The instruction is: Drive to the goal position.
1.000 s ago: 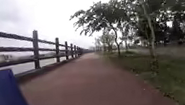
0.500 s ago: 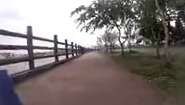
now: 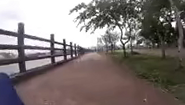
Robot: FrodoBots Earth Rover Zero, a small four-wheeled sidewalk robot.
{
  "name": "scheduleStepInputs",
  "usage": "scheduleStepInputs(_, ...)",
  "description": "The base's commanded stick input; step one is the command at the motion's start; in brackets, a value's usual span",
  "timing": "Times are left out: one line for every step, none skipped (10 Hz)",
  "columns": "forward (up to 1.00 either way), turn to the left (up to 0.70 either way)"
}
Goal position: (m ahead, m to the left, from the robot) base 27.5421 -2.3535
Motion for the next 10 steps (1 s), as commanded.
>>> scheduleStepInputs(0.85,0.0)
scheduleStepInputs(0.85,0.04)
scheduleStepInputs(0.85,0.01)
scheduleStepInputs(0.85,0.09)
scheduleStepInputs(0.85,0.05)
scheduleStepInputs(0.85,0.01)
scheduleStepInputs(0.85,0.03)
scheduleStepInputs(0.85,0.05)
scheduleStepInputs(0.85,0.0)
scheduleStepInputs(0.85,0.02)
